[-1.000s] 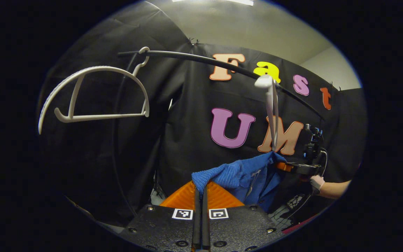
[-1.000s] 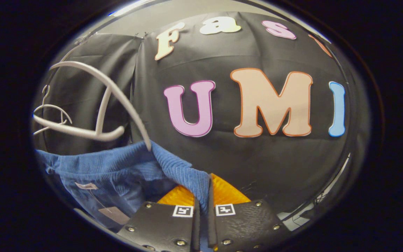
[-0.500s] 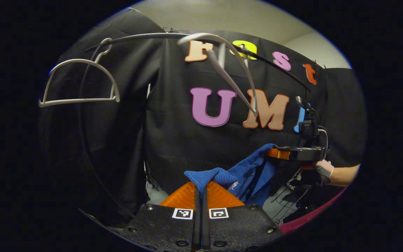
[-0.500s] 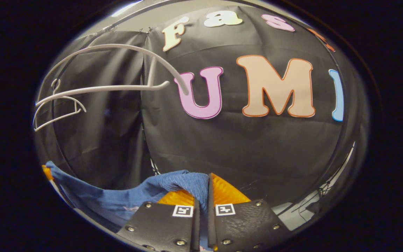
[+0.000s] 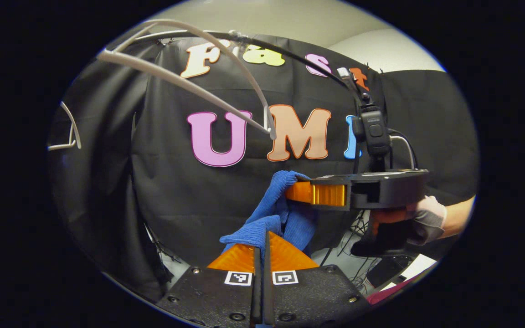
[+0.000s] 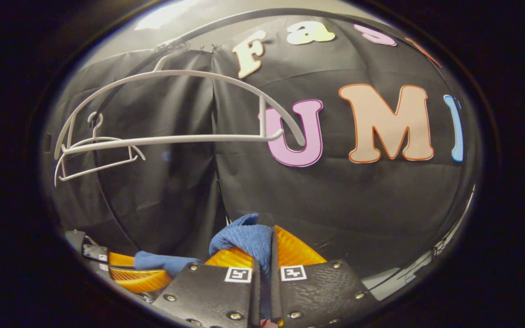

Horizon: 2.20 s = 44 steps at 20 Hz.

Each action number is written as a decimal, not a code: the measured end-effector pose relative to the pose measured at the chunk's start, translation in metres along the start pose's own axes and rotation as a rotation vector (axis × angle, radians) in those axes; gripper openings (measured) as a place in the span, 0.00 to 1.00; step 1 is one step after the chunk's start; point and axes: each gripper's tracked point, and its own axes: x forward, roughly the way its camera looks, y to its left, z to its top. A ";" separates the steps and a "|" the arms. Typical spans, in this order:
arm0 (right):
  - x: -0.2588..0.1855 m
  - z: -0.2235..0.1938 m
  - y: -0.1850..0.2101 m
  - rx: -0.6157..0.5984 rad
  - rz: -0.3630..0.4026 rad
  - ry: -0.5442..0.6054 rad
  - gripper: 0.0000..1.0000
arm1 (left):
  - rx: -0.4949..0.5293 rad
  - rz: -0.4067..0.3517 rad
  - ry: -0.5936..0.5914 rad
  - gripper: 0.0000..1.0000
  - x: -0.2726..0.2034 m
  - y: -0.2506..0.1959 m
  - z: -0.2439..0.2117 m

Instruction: Grasp the clothes on the hanger with both hands and then place them into the laundry hamper below.

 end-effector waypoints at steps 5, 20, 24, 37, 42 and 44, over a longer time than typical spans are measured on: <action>0.007 -0.070 -0.015 0.052 -0.040 0.120 0.09 | -0.112 0.006 0.105 0.02 0.020 0.004 -0.051; -0.021 -0.246 -0.039 0.057 -0.113 0.484 0.09 | -0.176 0.051 0.494 0.05 0.036 0.014 -0.209; -0.031 -0.265 -0.038 0.065 -0.126 0.536 0.09 | -0.233 0.068 0.554 0.10 0.033 0.013 -0.219; -0.035 -0.274 -0.037 0.069 -0.115 0.569 0.18 | -0.266 0.086 0.563 0.13 0.026 0.011 -0.221; -0.038 -0.270 -0.037 0.074 -0.108 0.558 0.18 | -0.241 0.078 0.546 0.13 0.028 0.010 -0.215; -0.039 -0.267 -0.039 0.074 -0.110 0.551 0.18 | -0.222 0.082 0.534 0.13 0.029 0.011 -0.212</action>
